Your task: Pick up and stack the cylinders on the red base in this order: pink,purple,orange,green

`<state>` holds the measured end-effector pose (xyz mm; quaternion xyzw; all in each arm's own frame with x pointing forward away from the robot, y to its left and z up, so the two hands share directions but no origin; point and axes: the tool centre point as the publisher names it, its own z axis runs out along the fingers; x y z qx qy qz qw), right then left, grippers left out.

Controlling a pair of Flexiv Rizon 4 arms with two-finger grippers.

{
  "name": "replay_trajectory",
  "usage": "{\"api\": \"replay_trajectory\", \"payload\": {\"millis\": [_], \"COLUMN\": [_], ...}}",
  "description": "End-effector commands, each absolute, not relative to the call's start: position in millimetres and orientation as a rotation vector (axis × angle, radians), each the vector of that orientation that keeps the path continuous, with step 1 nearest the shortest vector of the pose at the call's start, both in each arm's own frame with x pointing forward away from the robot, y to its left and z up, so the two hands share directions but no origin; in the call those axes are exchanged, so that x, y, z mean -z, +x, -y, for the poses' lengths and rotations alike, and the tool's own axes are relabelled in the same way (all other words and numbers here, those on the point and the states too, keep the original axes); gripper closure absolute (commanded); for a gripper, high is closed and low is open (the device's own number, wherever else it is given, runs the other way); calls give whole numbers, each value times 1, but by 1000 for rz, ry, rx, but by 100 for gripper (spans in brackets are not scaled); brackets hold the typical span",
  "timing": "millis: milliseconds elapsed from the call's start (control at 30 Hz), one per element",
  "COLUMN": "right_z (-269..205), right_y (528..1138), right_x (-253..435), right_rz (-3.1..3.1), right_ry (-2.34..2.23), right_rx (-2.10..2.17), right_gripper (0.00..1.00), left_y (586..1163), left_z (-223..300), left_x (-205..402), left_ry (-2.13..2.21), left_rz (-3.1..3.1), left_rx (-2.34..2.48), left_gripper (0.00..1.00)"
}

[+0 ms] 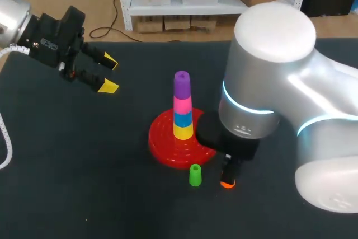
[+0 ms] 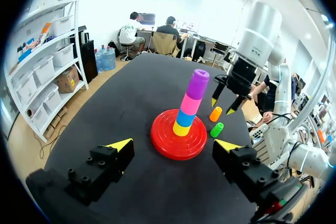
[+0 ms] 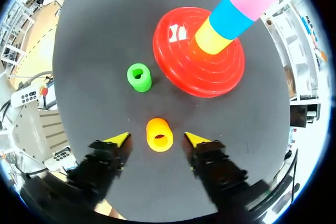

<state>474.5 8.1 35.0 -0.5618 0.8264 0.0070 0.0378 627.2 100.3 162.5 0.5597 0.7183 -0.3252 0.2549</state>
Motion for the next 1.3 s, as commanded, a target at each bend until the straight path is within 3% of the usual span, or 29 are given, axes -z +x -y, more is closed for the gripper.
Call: {"api": "replay_trajectory", "payload": {"millis": [33, 167, 600, 1000, 1300], "right_z": [-8, -8, -6, -7, -5], "right_y": [476, 476, 476, 475, 474], "right_x": [-36, -36, -33, -31, -28], "right_rz": [-2536, -2538, -2539, -2539, -2542], "right_ry": [-1724, -1724, -1731, -1739, -1748], "right_rx": [-25, -15, -8, -8, 17], "right_gripper": [53, 58, 61, 71, 71], "left_y": [627, 627, 627, 627, 627], "left_z": [-101, -101, -101, -101, -101], "left_x": [-162, -162, -162, -162, -162], "left_ry": [1519, 1519, 1519, 1519, 1519], "left_rz": [-1947, -1947, -1947, -1947, -1947], "left_rx": [883, 883, 883, 883, 883], "left_gripper": [0, 0, 0, 0, 0]}}
